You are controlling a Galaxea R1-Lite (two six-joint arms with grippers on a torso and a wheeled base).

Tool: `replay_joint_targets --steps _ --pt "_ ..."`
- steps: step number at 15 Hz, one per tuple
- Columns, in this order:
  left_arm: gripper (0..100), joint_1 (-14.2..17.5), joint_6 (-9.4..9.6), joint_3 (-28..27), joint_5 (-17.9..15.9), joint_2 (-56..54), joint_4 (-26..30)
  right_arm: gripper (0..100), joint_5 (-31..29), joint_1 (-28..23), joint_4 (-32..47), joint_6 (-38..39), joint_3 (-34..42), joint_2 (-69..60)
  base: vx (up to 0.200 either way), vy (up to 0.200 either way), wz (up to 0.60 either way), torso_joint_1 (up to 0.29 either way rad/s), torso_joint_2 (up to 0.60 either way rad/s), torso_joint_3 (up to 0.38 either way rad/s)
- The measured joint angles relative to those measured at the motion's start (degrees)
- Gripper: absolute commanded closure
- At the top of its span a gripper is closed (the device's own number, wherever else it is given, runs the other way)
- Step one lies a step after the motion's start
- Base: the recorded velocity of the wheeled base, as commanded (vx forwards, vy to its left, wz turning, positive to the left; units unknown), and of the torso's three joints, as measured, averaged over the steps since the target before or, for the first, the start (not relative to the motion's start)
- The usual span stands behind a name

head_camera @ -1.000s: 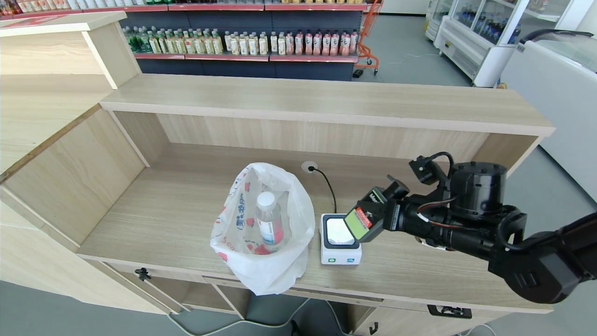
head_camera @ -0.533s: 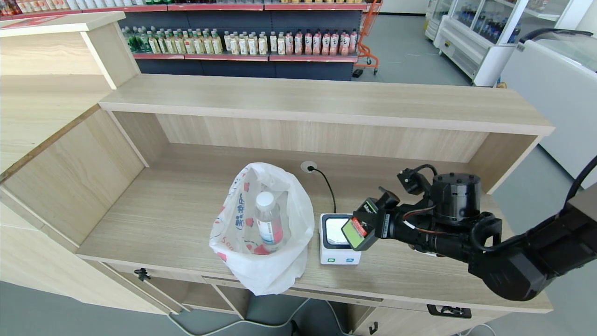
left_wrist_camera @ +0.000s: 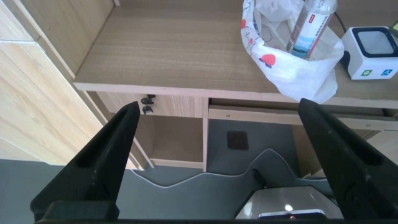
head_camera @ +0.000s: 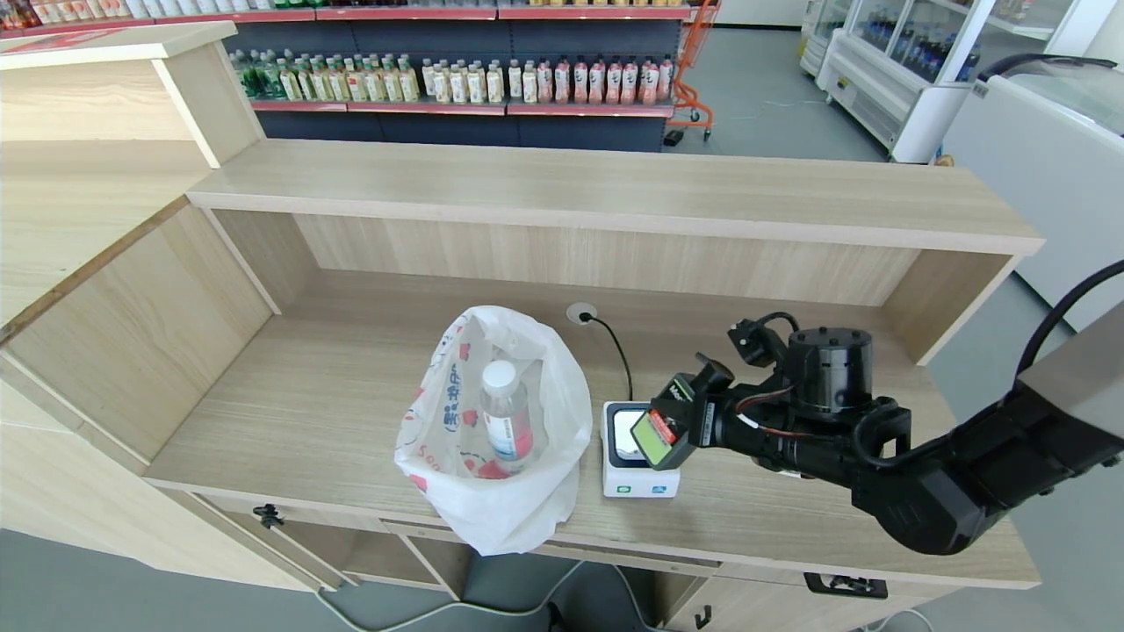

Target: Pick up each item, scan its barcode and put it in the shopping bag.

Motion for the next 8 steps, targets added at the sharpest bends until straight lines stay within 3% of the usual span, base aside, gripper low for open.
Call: replay_joint_targets --steps 8 --pt "0 0.0 -0.09 0.0 0.0 0.0 0.0 100 0.0 1.8 -3.3 0.0 -2.8 4.0 0.0 0.0 0.0 0.0 0.0 0.0"
